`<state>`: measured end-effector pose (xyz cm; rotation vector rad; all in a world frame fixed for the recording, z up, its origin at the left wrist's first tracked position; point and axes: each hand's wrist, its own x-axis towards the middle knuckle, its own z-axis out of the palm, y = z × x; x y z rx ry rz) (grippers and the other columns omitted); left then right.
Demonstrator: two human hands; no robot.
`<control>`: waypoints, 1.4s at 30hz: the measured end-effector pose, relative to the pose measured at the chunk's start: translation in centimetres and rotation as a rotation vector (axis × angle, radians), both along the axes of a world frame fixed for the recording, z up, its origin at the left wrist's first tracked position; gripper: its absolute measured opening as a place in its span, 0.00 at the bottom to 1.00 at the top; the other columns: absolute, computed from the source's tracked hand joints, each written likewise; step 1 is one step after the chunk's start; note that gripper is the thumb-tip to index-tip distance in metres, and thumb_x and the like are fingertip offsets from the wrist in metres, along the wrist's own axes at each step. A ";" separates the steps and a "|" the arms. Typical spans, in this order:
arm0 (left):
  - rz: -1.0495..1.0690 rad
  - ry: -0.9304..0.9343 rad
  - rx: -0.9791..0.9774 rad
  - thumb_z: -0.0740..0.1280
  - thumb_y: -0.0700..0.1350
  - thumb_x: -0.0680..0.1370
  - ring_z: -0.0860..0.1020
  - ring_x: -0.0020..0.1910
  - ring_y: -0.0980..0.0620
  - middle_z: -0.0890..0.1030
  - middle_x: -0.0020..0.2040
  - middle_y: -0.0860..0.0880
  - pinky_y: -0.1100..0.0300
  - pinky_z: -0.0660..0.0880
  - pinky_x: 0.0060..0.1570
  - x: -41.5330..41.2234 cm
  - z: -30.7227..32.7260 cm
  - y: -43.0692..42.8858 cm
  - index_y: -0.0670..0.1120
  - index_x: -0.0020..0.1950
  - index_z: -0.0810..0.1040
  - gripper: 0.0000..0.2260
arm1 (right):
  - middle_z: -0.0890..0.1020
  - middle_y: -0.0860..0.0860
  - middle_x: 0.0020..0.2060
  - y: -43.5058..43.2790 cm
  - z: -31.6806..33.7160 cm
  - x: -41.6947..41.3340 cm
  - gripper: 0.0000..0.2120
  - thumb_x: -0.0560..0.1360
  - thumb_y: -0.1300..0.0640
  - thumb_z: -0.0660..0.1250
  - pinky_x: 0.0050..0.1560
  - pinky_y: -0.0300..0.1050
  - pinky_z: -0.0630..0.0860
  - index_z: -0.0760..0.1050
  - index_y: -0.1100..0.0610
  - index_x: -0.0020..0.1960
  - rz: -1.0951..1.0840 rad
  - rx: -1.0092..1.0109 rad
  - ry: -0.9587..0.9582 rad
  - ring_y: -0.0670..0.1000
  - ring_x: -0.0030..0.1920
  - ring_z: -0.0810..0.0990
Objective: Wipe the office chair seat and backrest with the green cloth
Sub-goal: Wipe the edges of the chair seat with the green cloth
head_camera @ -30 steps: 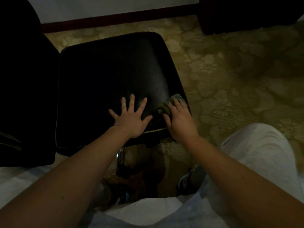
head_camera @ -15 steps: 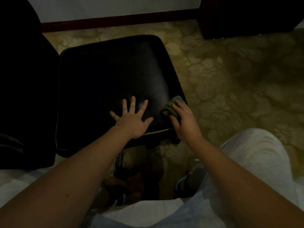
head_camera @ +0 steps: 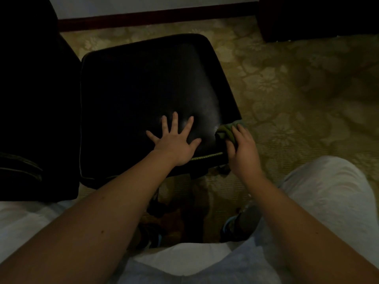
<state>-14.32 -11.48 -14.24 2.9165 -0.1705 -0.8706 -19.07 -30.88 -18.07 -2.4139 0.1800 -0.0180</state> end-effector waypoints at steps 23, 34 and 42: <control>0.297 -0.074 0.034 0.48 0.73 0.78 0.32 0.79 0.38 0.31 0.81 0.45 0.24 0.41 0.71 -2.1 0.3 4.8 0.60 0.80 0.34 0.38 | 0.68 0.61 0.72 0.7 0.9 -2.2 0.19 0.78 0.62 0.65 0.75 0.57 0.60 0.69 0.63 0.68 0.027 0.061 -0.001 0.60 0.75 0.62; 0.255 -0.046 0.057 0.46 0.73 0.78 0.31 0.79 0.37 0.29 0.80 0.44 0.23 0.40 0.70 -2.3 0.1 4.9 0.59 0.79 0.31 0.38 | 0.66 0.57 0.74 -0.3 0.0 -2.7 0.18 0.76 0.62 0.68 0.75 0.58 0.61 0.73 0.61 0.65 0.275 -0.027 -0.061 0.58 0.76 0.59; 0.232 -0.050 0.050 0.45 0.73 0.78 0.30 0.78 0.37 0.28 0.79 0.44 0.24 0.39 0.69 -2.6 -0.1 5.0 0.59 0.79 0.30 0.38 | 0.69 0.58 0.72 -0.2 -0.3 -2.5 0.19 0.76 0.63 0.69 0.75 0.57 0.60 0.75 0.60 0.66 0.077 0.047 -0.089 0.60 0.75 0.63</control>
